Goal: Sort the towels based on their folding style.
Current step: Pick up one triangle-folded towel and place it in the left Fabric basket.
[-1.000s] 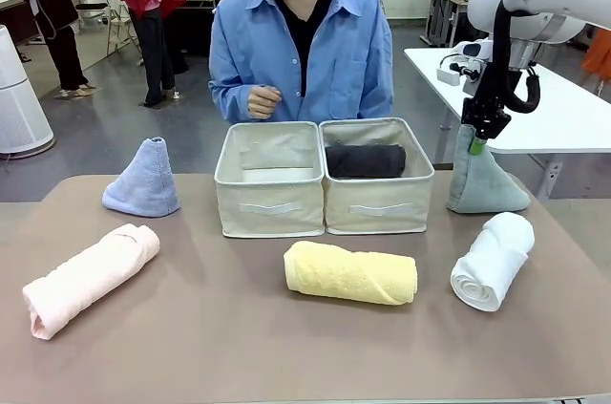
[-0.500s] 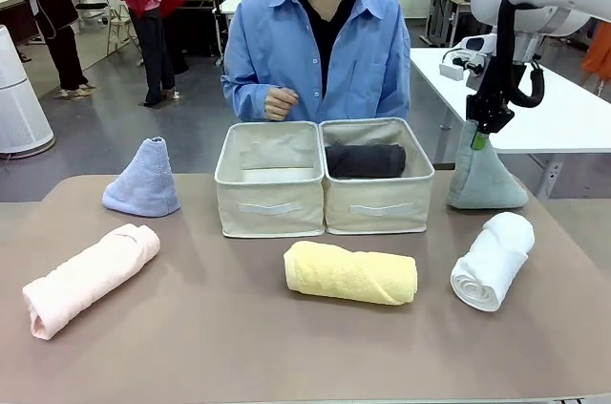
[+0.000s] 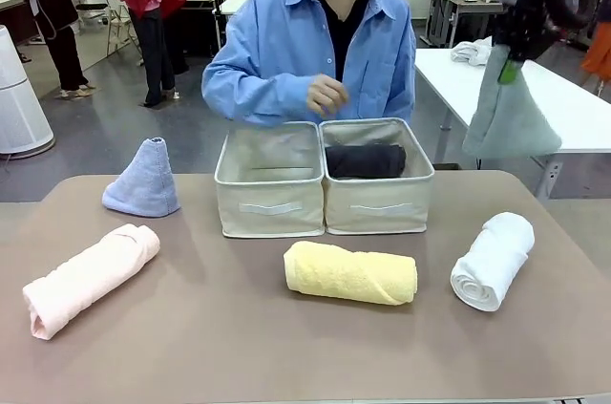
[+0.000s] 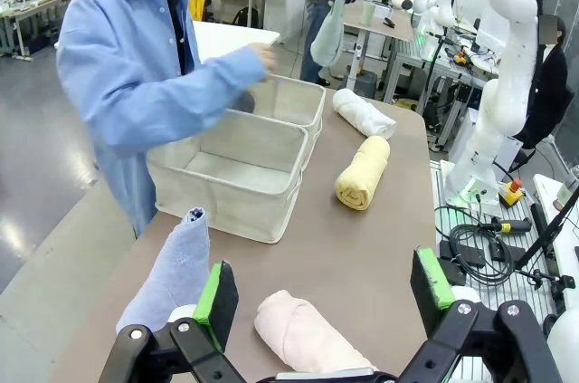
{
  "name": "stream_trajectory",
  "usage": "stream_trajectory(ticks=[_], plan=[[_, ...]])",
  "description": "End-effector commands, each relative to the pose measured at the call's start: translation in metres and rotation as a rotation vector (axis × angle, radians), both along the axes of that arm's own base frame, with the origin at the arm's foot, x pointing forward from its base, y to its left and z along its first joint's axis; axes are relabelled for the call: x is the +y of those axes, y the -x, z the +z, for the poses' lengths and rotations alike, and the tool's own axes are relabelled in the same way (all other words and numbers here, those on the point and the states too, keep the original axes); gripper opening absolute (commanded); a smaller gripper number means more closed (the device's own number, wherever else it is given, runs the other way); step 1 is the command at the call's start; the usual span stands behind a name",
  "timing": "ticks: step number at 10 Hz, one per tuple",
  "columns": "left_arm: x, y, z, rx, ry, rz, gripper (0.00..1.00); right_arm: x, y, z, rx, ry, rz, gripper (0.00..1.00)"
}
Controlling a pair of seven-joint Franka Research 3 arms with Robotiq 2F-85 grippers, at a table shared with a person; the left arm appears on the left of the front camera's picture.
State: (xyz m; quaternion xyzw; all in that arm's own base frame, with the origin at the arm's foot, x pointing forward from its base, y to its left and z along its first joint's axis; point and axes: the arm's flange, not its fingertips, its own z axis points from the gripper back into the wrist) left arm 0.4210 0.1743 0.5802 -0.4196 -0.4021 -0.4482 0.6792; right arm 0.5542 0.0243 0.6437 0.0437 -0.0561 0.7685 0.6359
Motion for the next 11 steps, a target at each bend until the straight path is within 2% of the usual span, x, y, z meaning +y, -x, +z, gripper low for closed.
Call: stream_trajectory(ticks=[1, 3, 4, 5, 6, 7, 8, 11], plan=[[-0.001, 0.002, 0.001, -0.020, 0.018, 0.000, 1.00, 0.005, 0.013, -0.005, 0.016, -0.048, 0.021, 0.00], [-0.001, 0.002, 0.001, -0.020, 0.018, 0.000, 1.00, -0.023, 0.026, -0.010, 0.042, -0.080, -0.009, 0.00], [-0.001, 0.002, 0.001, -0.020, 0.018, 0.000, 1.00, -0.071, 0.051, -0.014, 0.043, -0.045, -0.084, 0.00], [-0.001, 0.002, 0.001, -0.020, 0.018, 0.000, 1.00, -0.145, 0.102, -0.013, 0.001, -0.019, -0.231, 0.00], [-0.001, 0.002, 0.001, -0.020, 0.018, 0.000, 1.00, -0.193, 0.145, -0.010, -0.027, -0.058, -0.351, 0.00], [-0.001, 0.002, 0.001, -0.020, 0.018, 0.000, 1.00, -0.217, 0.174, -0.007, -0.076, -0.109, -0.398, 0.00], [-0.001, 0.002, 0.001, -0.020, 0.018, 0.000, 1.00, -0.224, 0.182, -0.009, -0.090, -0.133, -0.402, 0.00], [-0.001, 0.002, 0.001, -0.020, 0.018, 0.000, 1.00, -0.228, 0.168, -0.019, -0.071, -0.157, -0.380, 0.00]])
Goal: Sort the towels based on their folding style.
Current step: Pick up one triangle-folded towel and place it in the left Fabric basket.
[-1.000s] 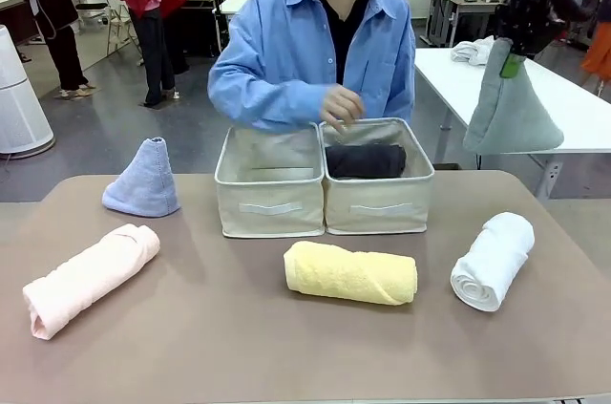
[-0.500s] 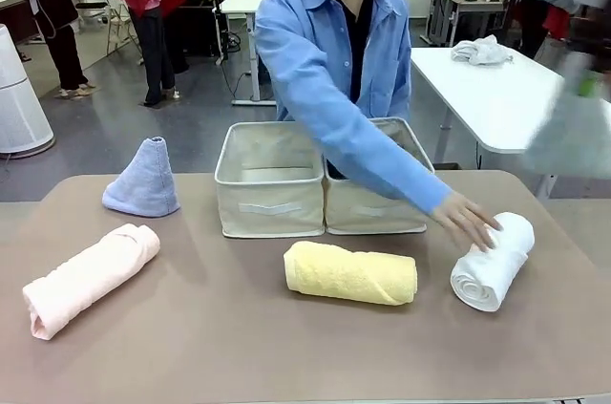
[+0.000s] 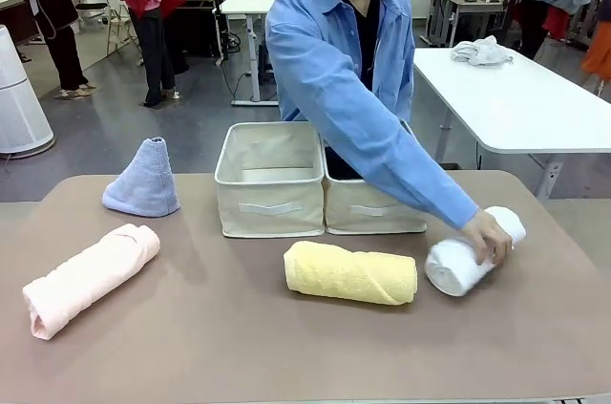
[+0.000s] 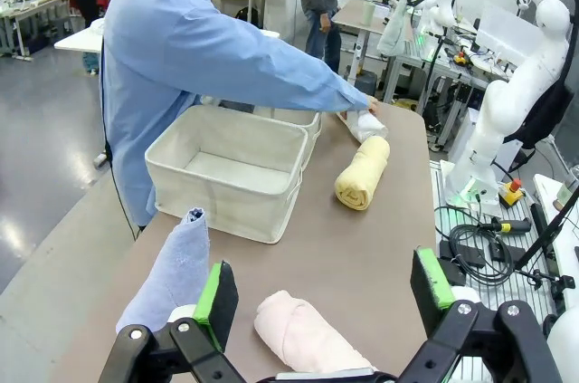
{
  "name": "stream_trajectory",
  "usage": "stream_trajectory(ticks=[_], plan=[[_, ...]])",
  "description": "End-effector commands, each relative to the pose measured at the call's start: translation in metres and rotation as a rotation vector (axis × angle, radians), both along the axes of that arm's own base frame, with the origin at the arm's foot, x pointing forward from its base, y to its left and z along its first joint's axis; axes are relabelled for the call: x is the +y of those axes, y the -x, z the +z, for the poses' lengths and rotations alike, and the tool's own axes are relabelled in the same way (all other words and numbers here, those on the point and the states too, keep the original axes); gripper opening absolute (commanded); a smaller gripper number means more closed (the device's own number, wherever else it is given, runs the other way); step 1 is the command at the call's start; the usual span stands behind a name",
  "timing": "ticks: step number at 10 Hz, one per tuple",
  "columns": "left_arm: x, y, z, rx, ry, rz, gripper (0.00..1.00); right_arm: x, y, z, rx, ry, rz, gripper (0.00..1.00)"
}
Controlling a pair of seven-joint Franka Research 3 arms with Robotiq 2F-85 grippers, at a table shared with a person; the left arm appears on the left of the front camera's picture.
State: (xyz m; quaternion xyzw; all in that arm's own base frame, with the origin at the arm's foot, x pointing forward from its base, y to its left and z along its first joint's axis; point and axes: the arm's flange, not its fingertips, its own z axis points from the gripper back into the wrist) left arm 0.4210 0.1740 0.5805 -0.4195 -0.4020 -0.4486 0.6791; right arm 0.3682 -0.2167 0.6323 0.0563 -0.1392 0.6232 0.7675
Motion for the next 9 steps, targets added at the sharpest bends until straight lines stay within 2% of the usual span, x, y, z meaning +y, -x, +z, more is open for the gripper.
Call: stream_trajectory(ticks=[1, 2, 3, 9], plan=[[-0.0008, 0.0019, 0.0008, -0.020, 0.018, 0.001, 1.00, 0.0117, -0.0178, -0.0082, -0.020, -0.011, 0.010, 0.00], [-0.0008, 0.0019, 0.0008, -0.020, 0.018, 0.001, 1.00, 0.0083, -0.0183, -0.0097, -0.023, -0.009, -0.019, 0.00], [-0.0008, 0.0019, 0.0008, -0.020, 0.018, 0.001, 1.00, 0.0099, -0.0129, -0.0049, -0.001, 0.002, 0.023, 0.00], [-0.0008, 0.0019, 0.0008, -0.020, 0.018, 0.001, 1.00, 0.0099, -0.0129, -0.0049, -0.001, 0.002, 0.023, 0.00]])
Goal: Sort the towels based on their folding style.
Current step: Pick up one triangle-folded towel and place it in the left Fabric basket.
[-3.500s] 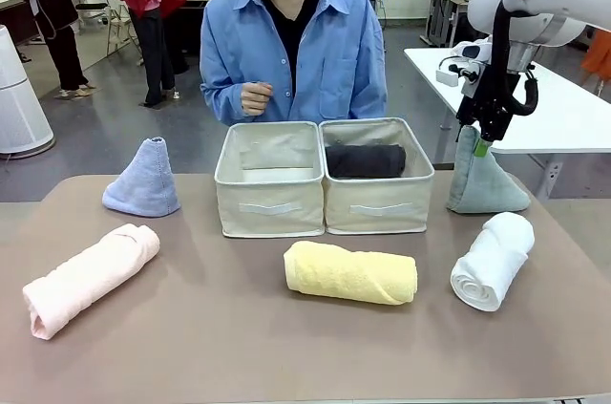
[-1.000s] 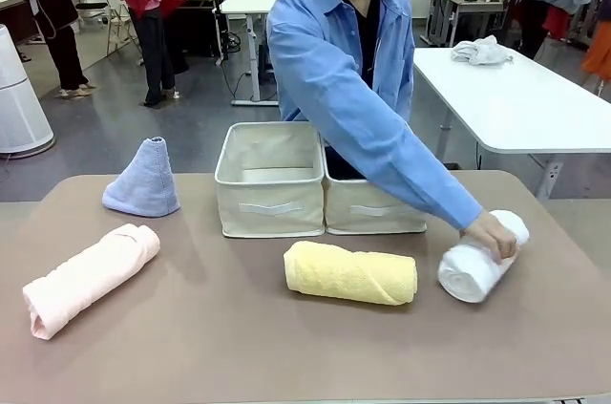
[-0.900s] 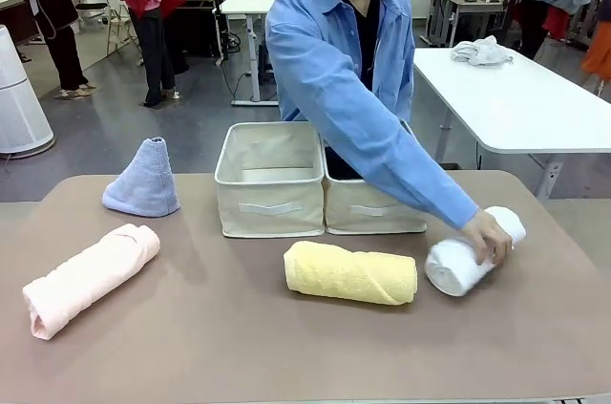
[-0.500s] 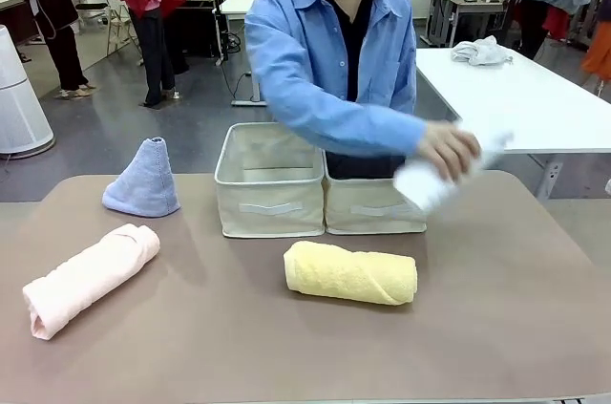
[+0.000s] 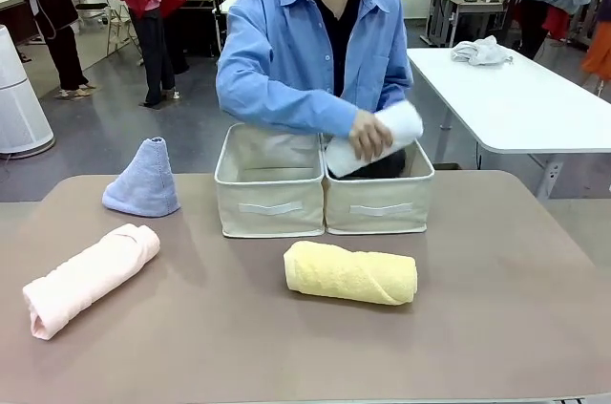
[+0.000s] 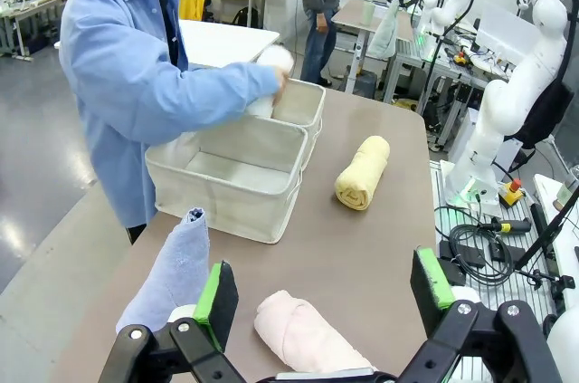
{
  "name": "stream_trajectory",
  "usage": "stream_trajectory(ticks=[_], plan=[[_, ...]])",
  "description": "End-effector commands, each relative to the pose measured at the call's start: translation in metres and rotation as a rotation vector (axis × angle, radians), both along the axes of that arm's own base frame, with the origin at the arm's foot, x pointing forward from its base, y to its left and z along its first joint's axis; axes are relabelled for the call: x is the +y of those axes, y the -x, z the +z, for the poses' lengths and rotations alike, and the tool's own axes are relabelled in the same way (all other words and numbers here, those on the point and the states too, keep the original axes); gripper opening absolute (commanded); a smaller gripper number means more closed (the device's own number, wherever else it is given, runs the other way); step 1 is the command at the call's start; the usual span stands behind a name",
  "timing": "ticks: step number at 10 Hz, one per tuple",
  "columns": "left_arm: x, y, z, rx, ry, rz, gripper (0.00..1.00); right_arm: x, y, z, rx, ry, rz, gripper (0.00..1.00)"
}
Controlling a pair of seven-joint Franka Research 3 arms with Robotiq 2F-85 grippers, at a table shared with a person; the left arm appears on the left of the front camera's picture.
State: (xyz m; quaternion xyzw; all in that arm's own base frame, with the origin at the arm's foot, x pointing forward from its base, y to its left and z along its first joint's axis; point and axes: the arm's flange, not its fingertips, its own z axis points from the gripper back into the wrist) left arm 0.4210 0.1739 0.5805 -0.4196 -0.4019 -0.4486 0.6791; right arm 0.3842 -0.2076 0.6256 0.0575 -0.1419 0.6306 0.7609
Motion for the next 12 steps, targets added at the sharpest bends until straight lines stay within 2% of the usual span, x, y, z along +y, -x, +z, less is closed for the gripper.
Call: stream_trajectory(ticks=[1, 2, 3, 7, 9, 12], plan=[[-0.001, 0.002, 0.001, -0.020, 0.018, 0.001, 1.00, 0.001, 0.003, 0.002, 0.004, 0.006, 0.003, 0.00], [-0.001, 0.002, 0.001, -0.020, 0.018, 0.001, 1.00, 0.001, 0.003, 0.002, 0.004, 0.006, 0.003, 0.00], [-0.001, 0.002, 0.001, -0.020, 0.018, 0.001, 1.00, 0.000, 0.000, 0.000, 0.000, 0.000, 0.000, 0.18], [-0.001, 0.002, 0.001, -0.020, 0.018, 0.001, 1.00, 0.060, -0.038, 0.013, 0.003, -0.016, -0.114, 0.18], [-0.001, 0.002, 0.001, -0.020, 0.018, 0.001, 1.00, 0.097, -0.046, 0.014, -0.034, 0.030, -0.210, 0.18], [-0.001, 0.002, 0.001, -0.020, 0.018, 0.001, 1.00, 0.145, -0.048, 0.006, -0.056, 0.067, -0.134, 0.18]])
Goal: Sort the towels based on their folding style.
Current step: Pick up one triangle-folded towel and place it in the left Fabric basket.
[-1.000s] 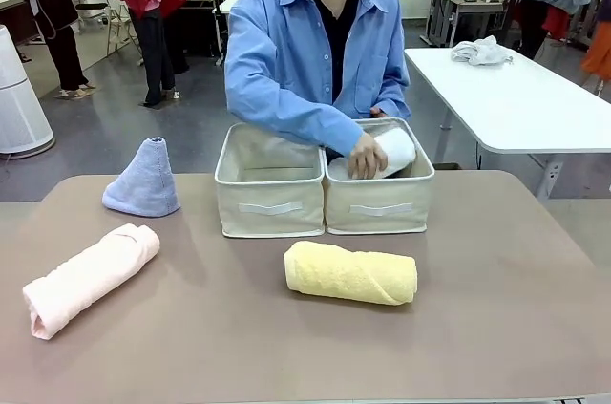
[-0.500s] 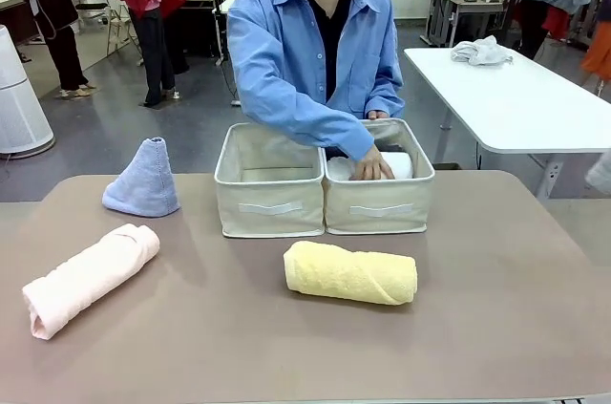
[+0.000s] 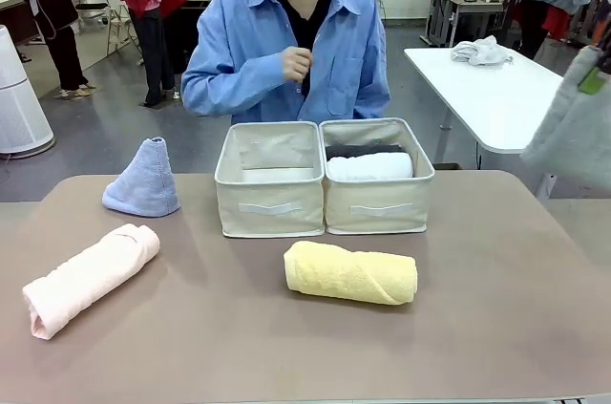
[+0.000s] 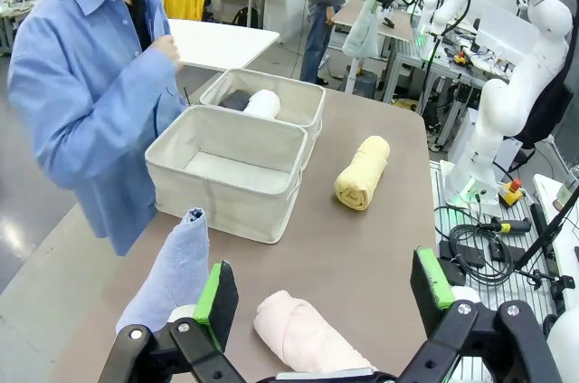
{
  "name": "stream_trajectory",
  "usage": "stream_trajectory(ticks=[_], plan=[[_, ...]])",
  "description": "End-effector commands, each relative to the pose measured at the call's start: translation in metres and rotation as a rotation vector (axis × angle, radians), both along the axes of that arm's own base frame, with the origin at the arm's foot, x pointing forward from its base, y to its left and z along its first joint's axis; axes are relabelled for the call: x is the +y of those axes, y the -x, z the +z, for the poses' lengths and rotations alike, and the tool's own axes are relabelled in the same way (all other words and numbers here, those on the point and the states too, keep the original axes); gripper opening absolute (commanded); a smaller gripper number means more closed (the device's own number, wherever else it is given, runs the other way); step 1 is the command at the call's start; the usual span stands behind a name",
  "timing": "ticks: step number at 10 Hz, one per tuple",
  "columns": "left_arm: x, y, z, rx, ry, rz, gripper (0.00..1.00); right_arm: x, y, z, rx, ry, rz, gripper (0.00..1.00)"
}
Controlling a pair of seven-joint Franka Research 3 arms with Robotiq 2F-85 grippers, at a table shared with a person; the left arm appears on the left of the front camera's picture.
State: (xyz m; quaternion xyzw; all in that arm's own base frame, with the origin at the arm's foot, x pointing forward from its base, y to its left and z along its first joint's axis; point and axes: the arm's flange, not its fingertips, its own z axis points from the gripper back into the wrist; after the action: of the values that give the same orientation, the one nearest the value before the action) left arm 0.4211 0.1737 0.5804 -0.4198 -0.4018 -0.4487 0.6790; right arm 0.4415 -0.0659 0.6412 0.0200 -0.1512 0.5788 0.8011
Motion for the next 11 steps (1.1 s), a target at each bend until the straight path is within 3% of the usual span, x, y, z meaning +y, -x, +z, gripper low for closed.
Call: stream_trajectory(ticks=[1, 6, 8, 11], plan=[[0.000, 0.002, 0.001, -0.020, 0.018, 0.002, 1.00, -0.017, 0.001, 0.003, 0.005, -0.012, -0.026, 0.18], [0.000, 0.002, 0.001, -0.020, 0.018, 0.002, 1.00, -0.018, 0.003, -0.001, 0.000, -0.016, -0.029, 0.18], [0.000, 0.002, 0.001, -0.020, 0.018, 0.002, 1.00, 0.032, -0.024, 0.007, -0.029, -0.045, 0.021, 0.18], [0.000, 0.002, 0.001, -0.020, 0.018, 0.002, 1.00, 0.128, -0.064, 0.032, -0.046, 0.043, 0.145, 0.18]])
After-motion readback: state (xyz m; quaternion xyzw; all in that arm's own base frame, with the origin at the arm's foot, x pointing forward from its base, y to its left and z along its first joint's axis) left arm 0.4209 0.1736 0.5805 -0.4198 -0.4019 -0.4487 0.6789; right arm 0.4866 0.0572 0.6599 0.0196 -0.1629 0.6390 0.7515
